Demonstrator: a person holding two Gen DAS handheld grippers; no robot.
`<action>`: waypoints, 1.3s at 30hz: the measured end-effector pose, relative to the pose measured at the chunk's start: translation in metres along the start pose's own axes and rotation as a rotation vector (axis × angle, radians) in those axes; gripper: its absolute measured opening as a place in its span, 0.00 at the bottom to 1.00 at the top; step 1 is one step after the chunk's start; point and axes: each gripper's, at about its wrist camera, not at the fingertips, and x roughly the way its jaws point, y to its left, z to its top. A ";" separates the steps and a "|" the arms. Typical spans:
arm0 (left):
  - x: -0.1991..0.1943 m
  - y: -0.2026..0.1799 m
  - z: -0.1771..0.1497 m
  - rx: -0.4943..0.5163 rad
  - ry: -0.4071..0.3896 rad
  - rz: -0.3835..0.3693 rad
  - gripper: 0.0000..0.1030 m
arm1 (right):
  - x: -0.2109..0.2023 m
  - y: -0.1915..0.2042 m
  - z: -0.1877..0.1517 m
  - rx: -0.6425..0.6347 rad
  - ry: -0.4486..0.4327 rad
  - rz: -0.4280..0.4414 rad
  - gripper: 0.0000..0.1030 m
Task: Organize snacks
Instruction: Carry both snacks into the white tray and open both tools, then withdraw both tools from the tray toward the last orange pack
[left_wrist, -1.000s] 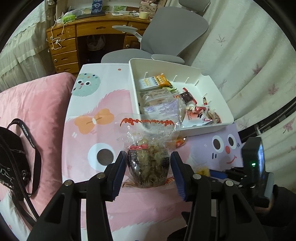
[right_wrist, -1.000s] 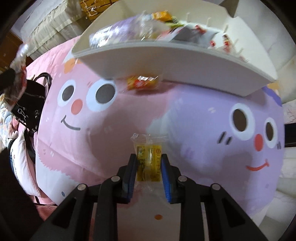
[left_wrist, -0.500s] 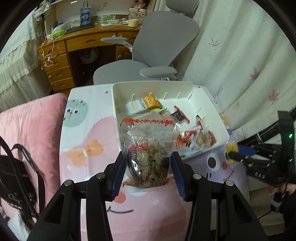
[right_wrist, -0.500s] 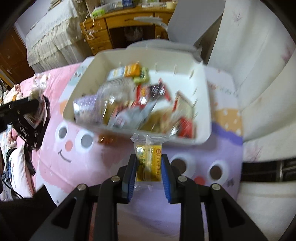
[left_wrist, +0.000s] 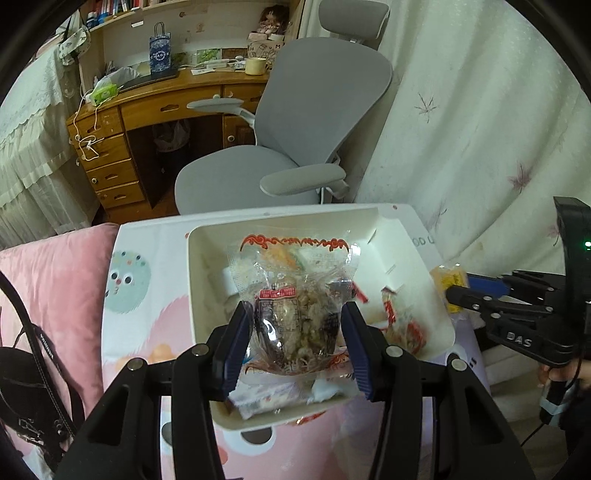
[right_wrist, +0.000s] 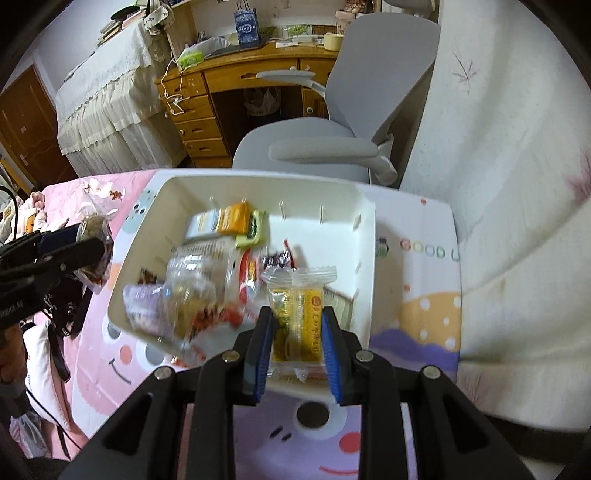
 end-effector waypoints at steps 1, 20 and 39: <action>0.001 -0.002 0.003 -0.001 -0.005 0.001 0.47 | 0.002 -0.001 0.004 -0.006 -0.006 -0.004 0.25; -0.009 0.007 -0.023 -0.123 0.044 0.067 0.77 | 0.019 -0.017 0.005 0.016 0.003 0.018 0.63; 0.000 -0.001 -0.138 -0.305 0.068 0.037 0.81 | 0.010 -0.064 -0.060 0.158 0.050 0.037 0.82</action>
